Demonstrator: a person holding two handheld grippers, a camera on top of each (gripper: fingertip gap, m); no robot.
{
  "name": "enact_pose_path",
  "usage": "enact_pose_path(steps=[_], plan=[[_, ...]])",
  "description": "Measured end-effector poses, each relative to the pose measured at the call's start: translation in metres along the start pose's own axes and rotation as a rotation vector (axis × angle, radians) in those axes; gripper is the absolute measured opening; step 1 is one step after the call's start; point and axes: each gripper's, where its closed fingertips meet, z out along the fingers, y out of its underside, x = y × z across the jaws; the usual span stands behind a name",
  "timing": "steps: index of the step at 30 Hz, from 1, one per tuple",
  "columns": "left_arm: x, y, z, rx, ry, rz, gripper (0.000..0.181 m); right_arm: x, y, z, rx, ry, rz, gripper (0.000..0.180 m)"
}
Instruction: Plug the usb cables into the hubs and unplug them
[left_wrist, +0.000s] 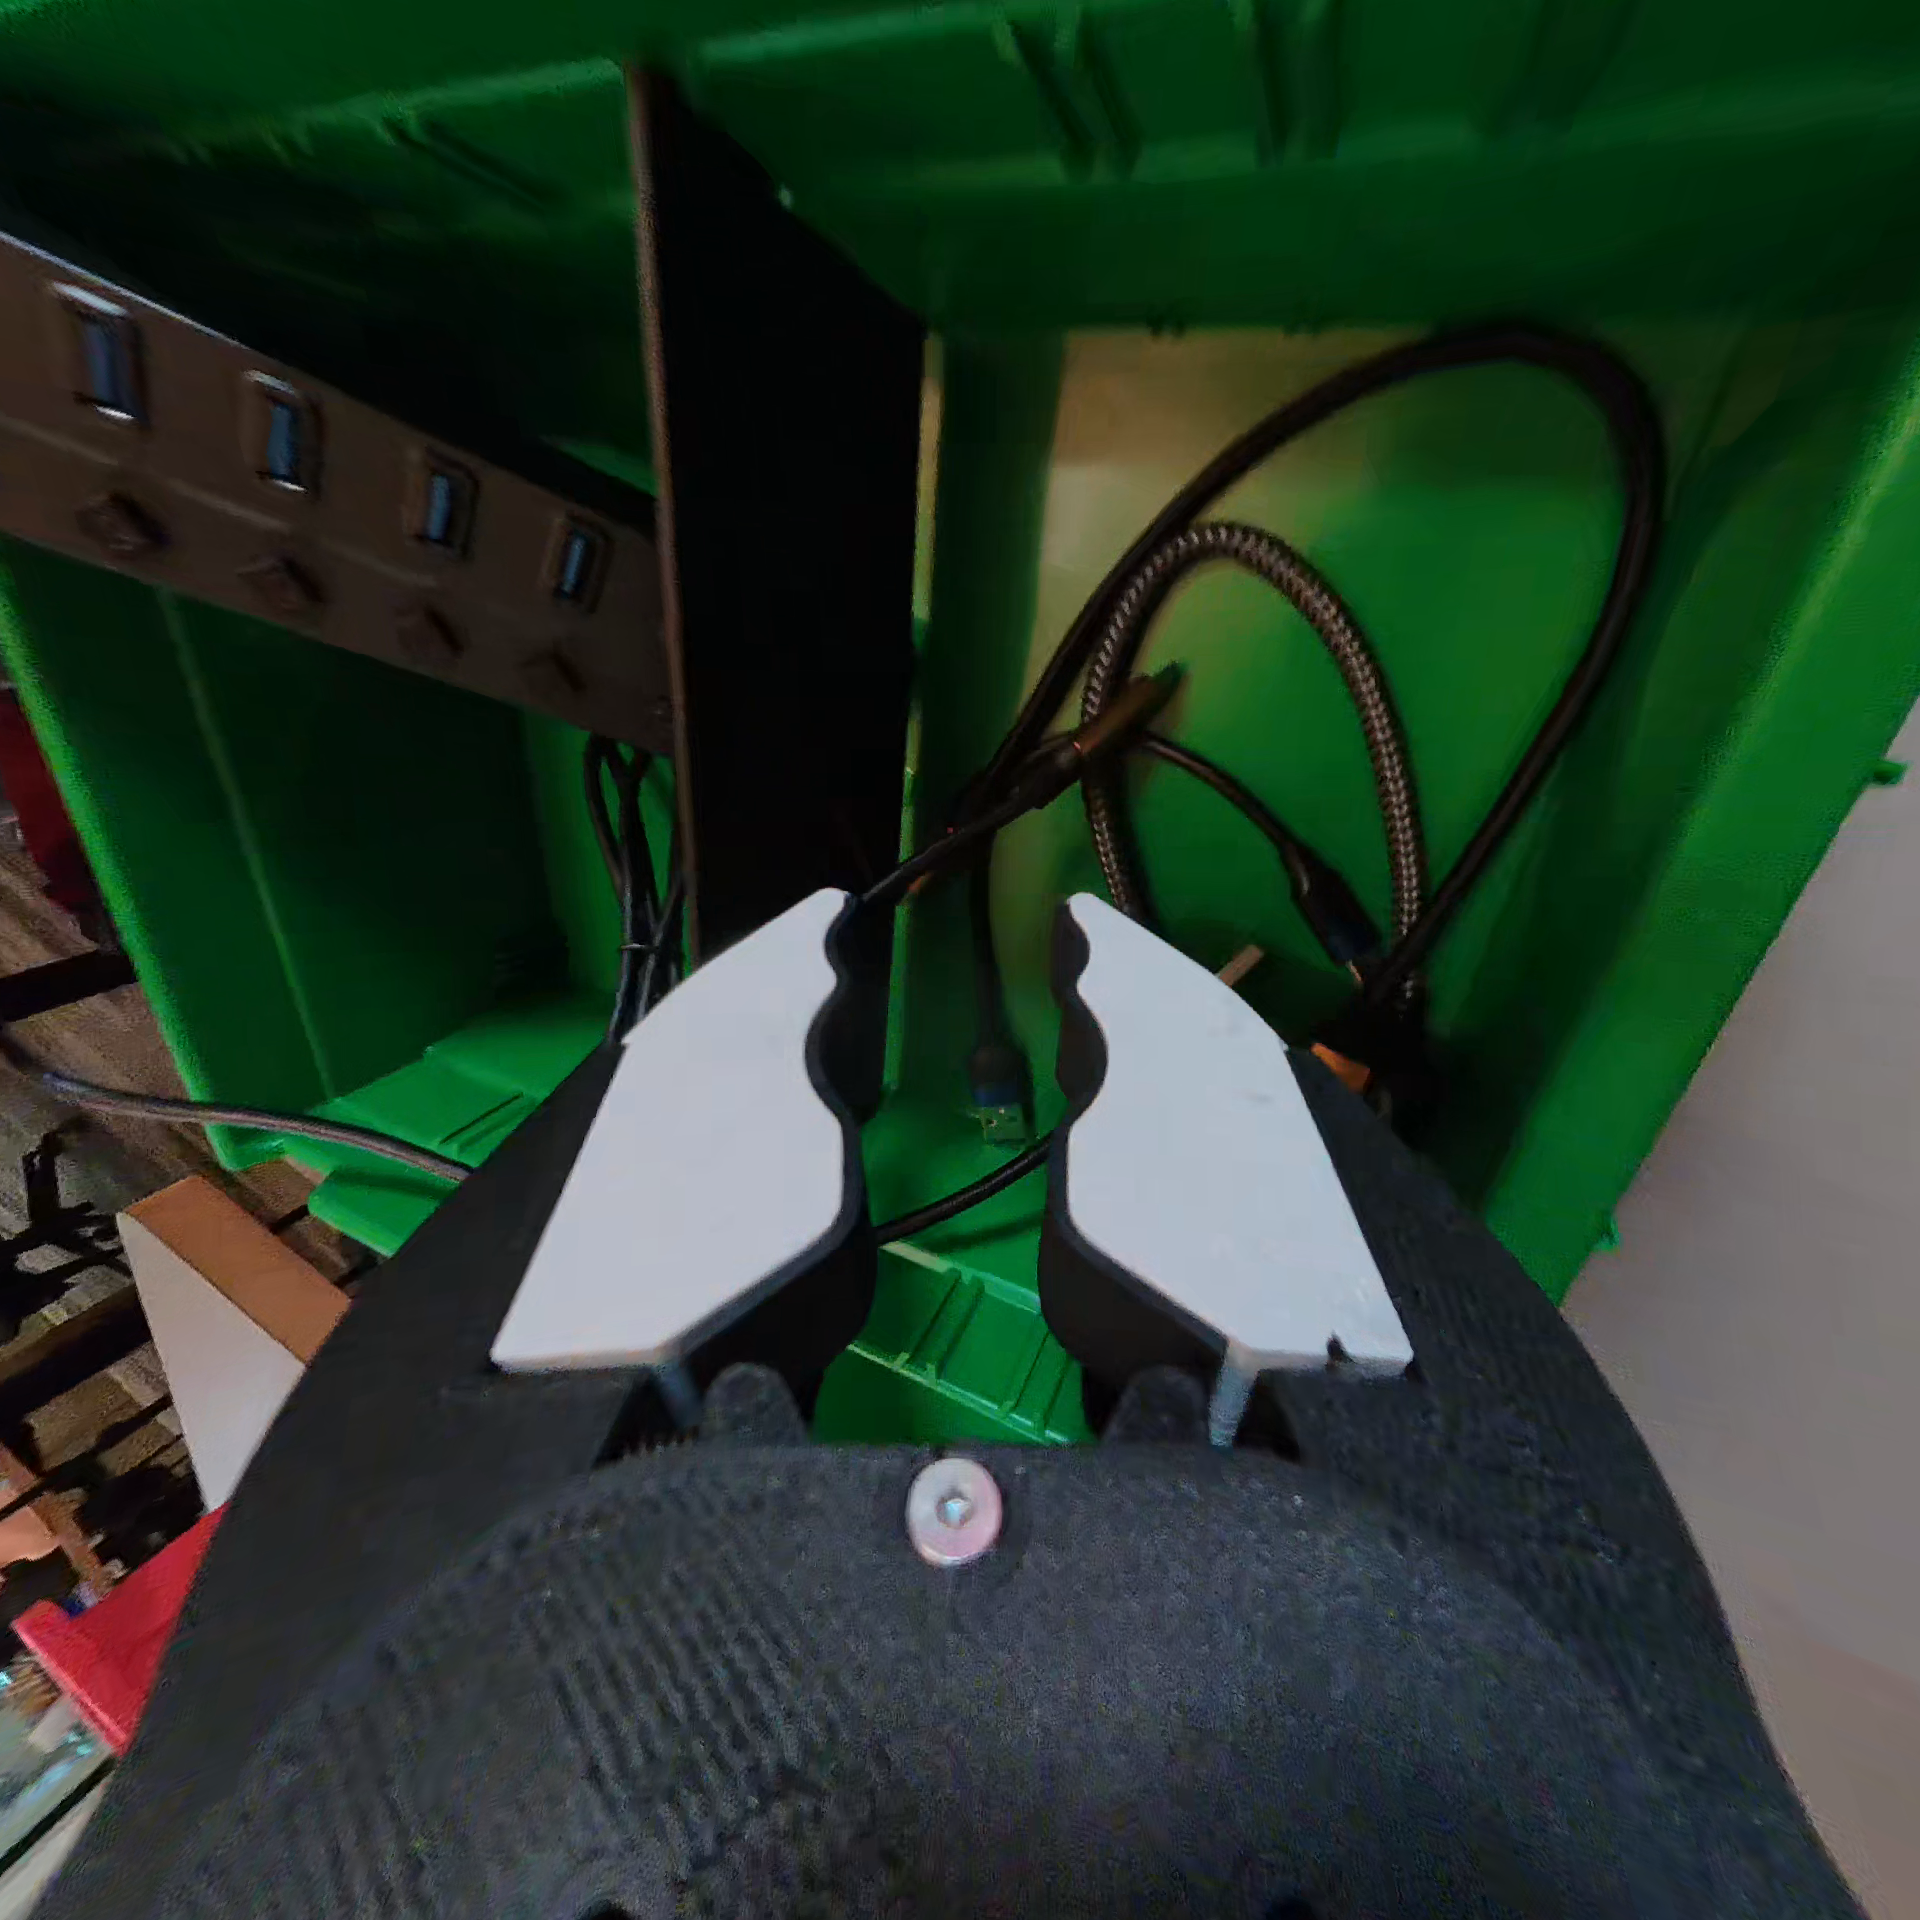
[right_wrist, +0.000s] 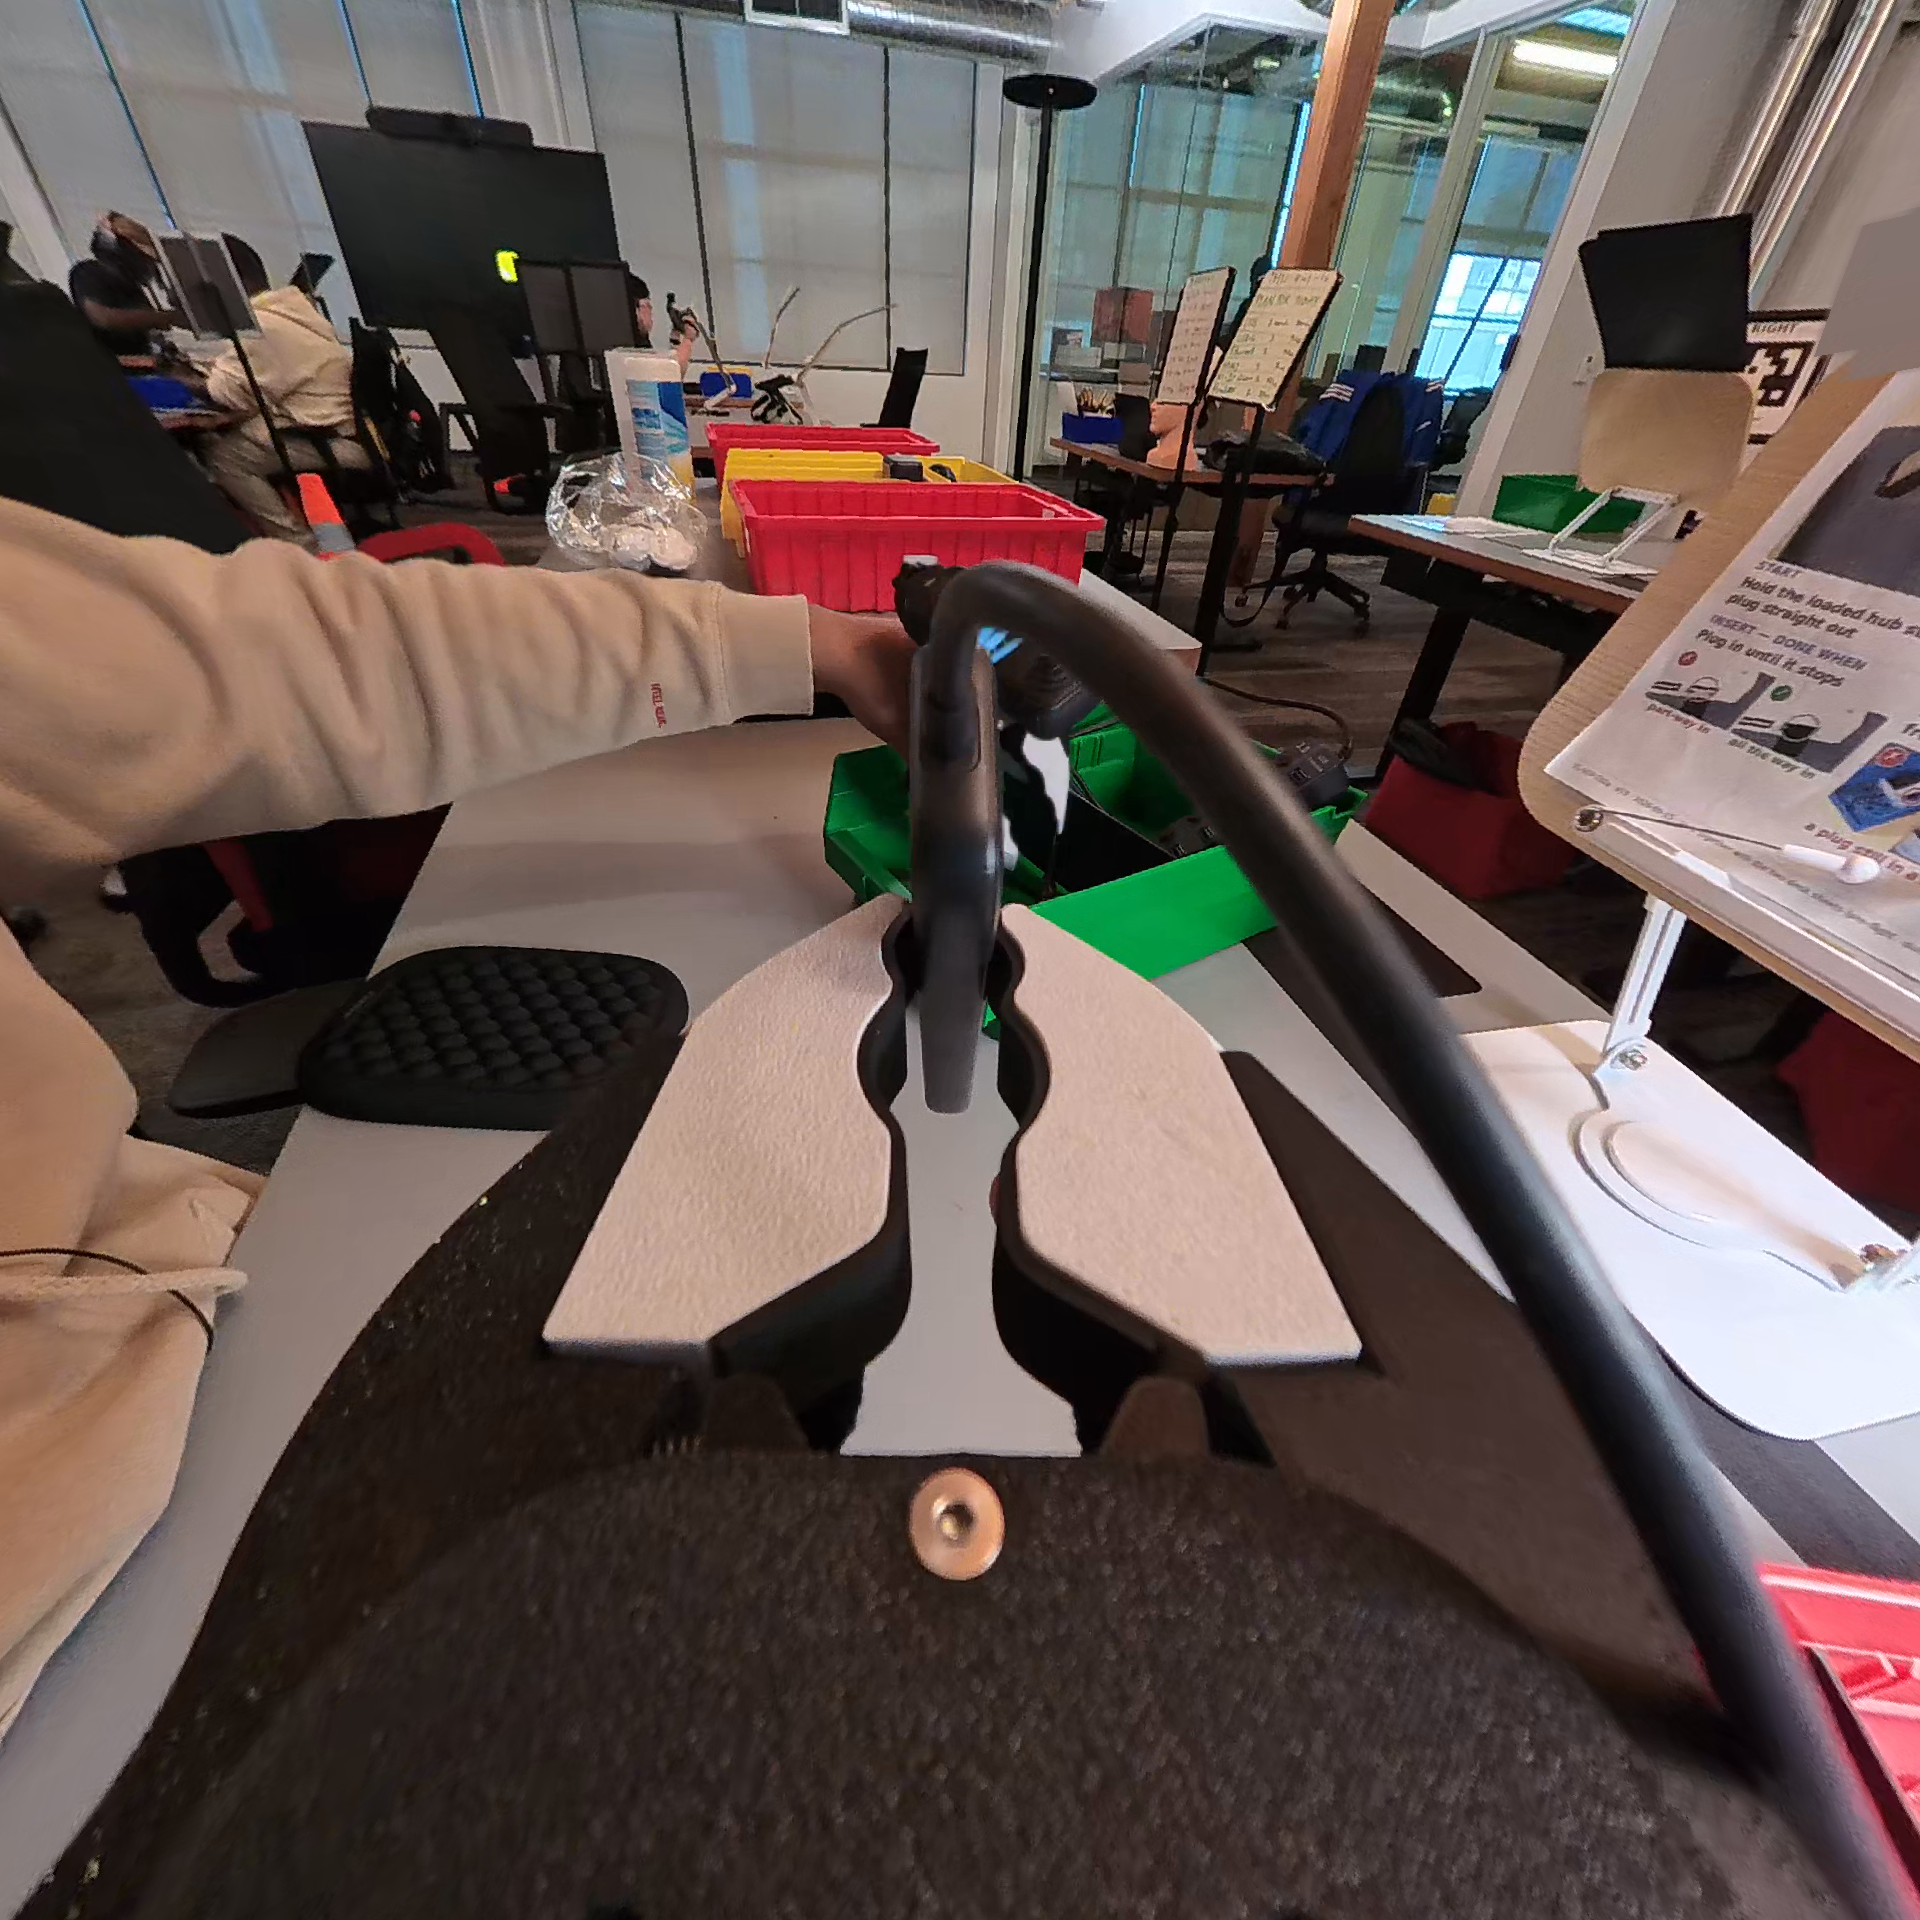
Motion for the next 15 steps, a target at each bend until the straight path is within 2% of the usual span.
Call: enact_pose_path(steps=[8, 12, 15], plan=[[0.036, 0.027, -0.009, -0.188, 0.233, 0.13, 0.034, 0.002, 0.004, 0.001, -0.005, -0.014, 0.014, 0.012], [0.044, 0.044, 0.003, -0.299, 0.268, 0.165, 0.033, -0.001, 0.006, 0.003, -0.013, -0.02, 0.003, 0.012], [0.048, 0.048, 0.014, -0.314, 0.289, 0.148, 0.023, -0.002, 0.003, 0.001, -0.006, -0.02, -0.006, 0.012]])
